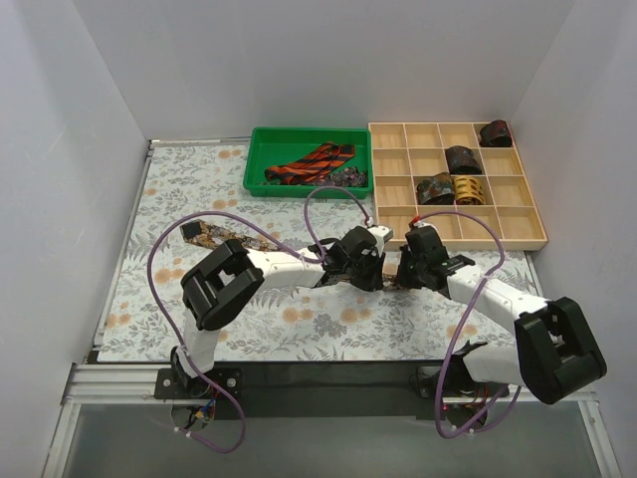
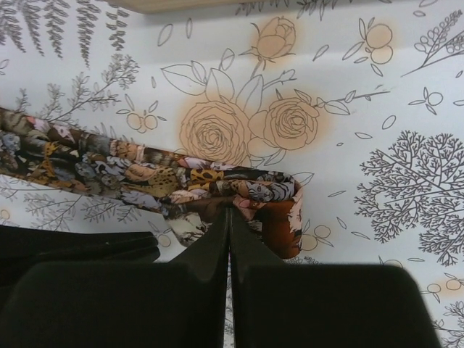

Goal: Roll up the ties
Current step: Roll the tie

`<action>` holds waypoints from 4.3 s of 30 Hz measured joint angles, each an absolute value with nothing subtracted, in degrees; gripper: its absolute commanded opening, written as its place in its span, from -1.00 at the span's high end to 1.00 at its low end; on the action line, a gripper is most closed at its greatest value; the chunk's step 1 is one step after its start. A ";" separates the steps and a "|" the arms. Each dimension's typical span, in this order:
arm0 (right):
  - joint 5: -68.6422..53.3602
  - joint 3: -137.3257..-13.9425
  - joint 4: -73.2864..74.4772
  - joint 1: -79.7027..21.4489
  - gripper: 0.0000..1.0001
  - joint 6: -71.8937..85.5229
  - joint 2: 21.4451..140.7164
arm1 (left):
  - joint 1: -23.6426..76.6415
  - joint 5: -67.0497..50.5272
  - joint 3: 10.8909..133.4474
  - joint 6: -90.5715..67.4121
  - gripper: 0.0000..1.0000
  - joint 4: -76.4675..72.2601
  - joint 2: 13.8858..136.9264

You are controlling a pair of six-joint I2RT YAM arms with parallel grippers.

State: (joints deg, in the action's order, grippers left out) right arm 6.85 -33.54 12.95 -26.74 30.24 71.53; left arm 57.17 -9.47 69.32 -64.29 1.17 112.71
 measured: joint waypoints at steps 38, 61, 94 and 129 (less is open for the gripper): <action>-17.41 -21.80 3.84 -1.80 -0.04 25.04 59.64 | 57.52 -7.29 71.35 -66.48 0.63 0.78 113.10; -27.27 -17.34 -7.81 1.19 -0.07 23.83 65.43 | 57.19 -5.32 73.47 -64.97 0.68 0.03 116.05; -31.86 -18.63 -13.06 1.74 0.97 22.57 75.26 | 56.40 -4.19 74.50 -63.83 0.57 0.05 117.80; 49.74 -66.15 49.69 -34.13 0.97 25.21 102.61 | 46.28 9.15 42.92 -58.98 -0.40 10.41 74.37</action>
